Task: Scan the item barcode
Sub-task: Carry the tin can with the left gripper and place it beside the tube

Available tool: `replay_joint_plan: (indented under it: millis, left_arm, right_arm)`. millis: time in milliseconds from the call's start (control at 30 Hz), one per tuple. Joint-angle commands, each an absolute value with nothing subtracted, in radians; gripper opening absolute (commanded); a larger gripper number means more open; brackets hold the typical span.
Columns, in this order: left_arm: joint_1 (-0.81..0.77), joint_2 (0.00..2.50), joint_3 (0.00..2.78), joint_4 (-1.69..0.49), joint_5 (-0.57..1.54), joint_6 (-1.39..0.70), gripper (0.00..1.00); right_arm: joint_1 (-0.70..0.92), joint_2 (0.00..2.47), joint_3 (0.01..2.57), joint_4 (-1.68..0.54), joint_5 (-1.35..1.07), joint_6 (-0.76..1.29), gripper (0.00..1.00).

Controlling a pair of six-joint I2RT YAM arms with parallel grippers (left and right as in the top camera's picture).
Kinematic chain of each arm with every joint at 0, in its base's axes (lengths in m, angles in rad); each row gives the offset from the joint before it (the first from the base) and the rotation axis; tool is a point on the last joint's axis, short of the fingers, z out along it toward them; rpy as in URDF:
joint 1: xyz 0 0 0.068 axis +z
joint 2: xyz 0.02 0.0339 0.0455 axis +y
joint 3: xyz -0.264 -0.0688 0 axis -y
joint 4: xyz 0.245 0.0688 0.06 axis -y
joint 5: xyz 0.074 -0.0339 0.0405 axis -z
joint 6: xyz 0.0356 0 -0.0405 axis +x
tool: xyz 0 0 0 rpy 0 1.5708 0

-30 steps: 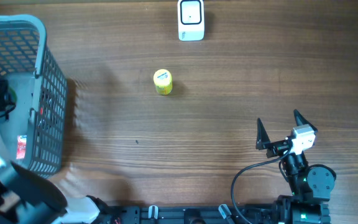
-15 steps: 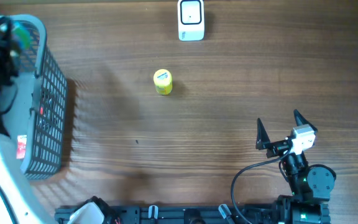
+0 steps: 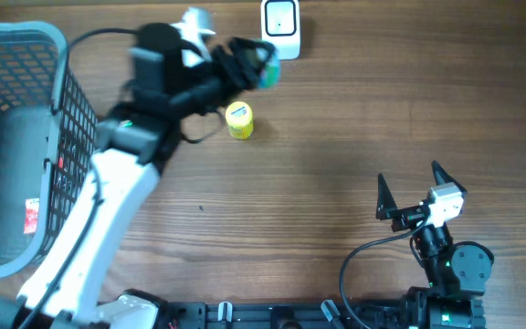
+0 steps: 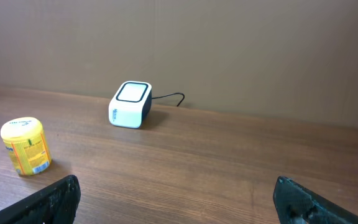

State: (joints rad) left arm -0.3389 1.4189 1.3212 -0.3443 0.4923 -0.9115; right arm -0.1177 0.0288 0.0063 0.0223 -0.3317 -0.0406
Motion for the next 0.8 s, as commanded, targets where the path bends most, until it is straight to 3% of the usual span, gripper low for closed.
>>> replay_joint_plan:
  millis: [0,300,500,600,767]
  left_arm:
    - [-0.471,1.546,1.324,-0.37,0.42,-0.867,0.68]
    - [-0.638,1.765,1.324,-0.484,0.136,-0.867,0.7]
    - [-0.679,1.85,1.324,-0.582,-0.193,-0.866,0.7]
    - [-0.679,1.908,1.324,-0.575,-0.203,-0.729,0.7]
    - [-0.678,1.934,1.324,-0.551,-0.196,-0.269,0.7]
  right_arm:
    - [-0.119,0.024,0.005,0.027,-0.33,-0.025,1.0]
    - [-0.119,0.024,0.005,0.027,-0.33,-0.025,1.0]
    - [-0.119,0.024,0.005,0.027,-0.33,-0.025,1.0]
    - [-0.119,0.024,0.005,0.027,-0.33,-0.025,1.0]
    - [-0.119,0.024,0.005,0.027,-0.33,-0.025,1.0]
